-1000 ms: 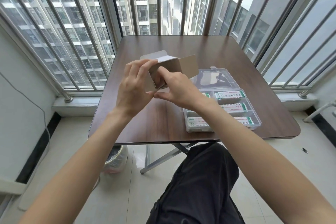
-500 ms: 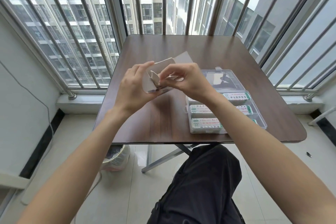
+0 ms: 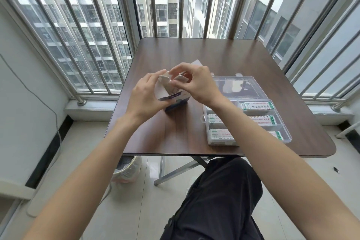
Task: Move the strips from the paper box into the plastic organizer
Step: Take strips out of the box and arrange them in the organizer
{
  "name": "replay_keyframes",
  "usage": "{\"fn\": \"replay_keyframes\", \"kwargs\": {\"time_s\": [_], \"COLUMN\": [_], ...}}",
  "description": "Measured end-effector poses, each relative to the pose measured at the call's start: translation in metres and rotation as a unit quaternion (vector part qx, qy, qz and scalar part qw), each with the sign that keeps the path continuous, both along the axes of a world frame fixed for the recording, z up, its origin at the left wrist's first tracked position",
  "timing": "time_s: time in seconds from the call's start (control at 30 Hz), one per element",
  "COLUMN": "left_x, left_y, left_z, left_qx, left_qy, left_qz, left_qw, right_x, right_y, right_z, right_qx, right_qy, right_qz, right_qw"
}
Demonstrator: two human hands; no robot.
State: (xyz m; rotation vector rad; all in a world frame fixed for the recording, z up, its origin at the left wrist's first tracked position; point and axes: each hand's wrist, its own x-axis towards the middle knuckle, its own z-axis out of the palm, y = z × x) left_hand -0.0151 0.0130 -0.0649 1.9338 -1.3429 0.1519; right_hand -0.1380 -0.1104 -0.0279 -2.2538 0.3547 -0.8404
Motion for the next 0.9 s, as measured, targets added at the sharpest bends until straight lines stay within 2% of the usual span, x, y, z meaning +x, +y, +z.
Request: {"fn": "replay_keyframes", "kwargs": {"time_s": [0.27,0.5,0.67,0.73,0.9], "left_x": [0.015,0.018,0.021,0.022,0.02], "left_y": [0.004,0.003,-0.006,-0.014,-0.032], "left_z": [0.004,0.015,0.026,0.036,0.052], "left_qx": [0.058,0.12,-0.009,-0.012,-0.039], "left_qy": [0.075,0.091,0.039,0.024,0.089], "left_qz": [0.021,0.005,0.013,-0.005,-0.019], "left_qw": [0.995,0.989,0.999,1.0,0.995], "right_x": [-0.012,-0.004,0.0,0.002,-0.001], "right_y": [-0.017,-0.017,-0.018,-0.018,-0.021], "right_z": [0.005,0.007,0.003,0.005,0.014], "right_qx": [0.095,0.12,0.136,0.13,0.132], "right_qy": [-0.09,-0.093,-0.077,-0.08,-0.109], "right_qz": [-0.101,-0.088,-0.076,-0.062,-0.062], "right_qw": [0.986,0.984,0.985,0.986,0.983]}}
